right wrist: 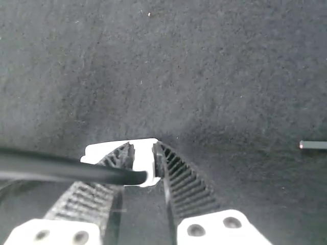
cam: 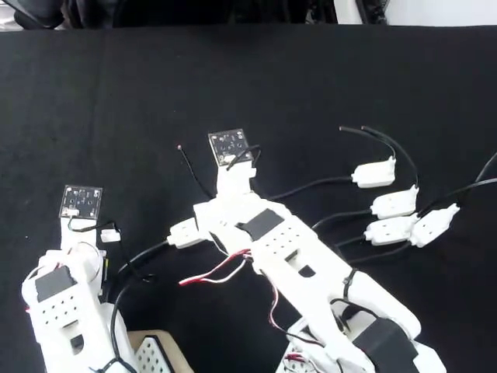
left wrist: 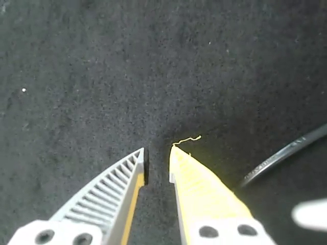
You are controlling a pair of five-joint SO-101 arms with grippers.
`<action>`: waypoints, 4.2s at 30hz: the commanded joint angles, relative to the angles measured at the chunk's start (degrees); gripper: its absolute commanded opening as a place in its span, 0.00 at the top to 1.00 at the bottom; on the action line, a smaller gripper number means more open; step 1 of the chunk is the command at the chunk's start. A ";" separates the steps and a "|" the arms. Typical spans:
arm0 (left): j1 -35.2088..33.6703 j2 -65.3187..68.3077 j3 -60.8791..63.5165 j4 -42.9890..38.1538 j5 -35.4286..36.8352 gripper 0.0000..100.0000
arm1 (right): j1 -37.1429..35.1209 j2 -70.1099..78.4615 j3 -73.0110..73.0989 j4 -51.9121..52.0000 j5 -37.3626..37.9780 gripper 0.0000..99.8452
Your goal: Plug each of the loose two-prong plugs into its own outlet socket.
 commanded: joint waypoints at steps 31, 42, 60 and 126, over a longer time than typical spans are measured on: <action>-0.48 -0.53 -0.22 -0.70 0.79 0.91 | -0.70 0.13 3.91 -5.01 2.46 0.99; -0.48 -0.53 -0.22 -0.70 0.79 0.91 | -3.96 0.13 4.26 -3.08 2.20 0.99; -0.48 -0.53 -0.22 -0.70 0.79 0.91 | -7.21 2.07 5.14 -3.08 2.46 0.99; 3.47 -0.53 0.22 -2.11 1.14 0.91 | 21.54 -16.40 -20.62 41.41 34.64 0.64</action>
